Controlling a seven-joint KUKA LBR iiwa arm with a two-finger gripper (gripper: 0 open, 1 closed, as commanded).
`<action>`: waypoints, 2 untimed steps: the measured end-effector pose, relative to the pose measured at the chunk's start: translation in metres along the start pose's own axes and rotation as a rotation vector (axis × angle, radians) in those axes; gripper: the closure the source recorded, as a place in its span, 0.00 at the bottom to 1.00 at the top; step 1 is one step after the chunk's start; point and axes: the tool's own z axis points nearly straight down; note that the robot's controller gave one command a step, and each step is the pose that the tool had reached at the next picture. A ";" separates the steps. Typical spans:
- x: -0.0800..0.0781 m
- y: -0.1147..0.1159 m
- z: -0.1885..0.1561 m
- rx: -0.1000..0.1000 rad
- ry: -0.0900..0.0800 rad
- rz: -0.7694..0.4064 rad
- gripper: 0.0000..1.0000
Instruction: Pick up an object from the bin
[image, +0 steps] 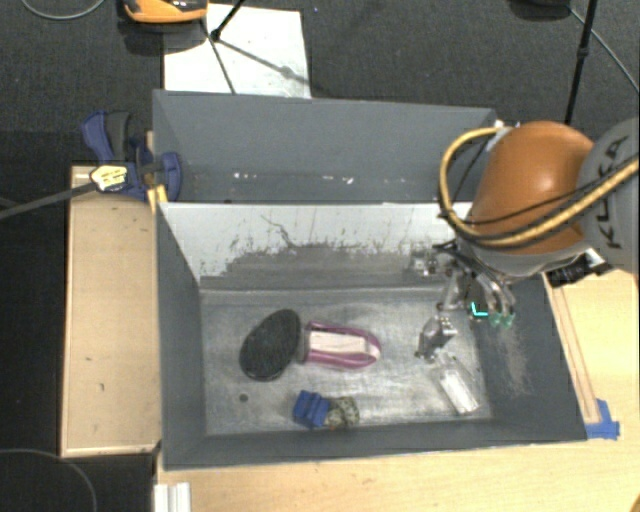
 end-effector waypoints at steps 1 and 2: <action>0.041 0.049 0.129 0.000 -0.004 -0.073 0.00; 0.031 0.065 0.125 0.000 -0.009 0.003 0.00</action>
Offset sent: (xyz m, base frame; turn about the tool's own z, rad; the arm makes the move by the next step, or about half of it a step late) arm -0.0408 0.0481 -0.1264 -0.0708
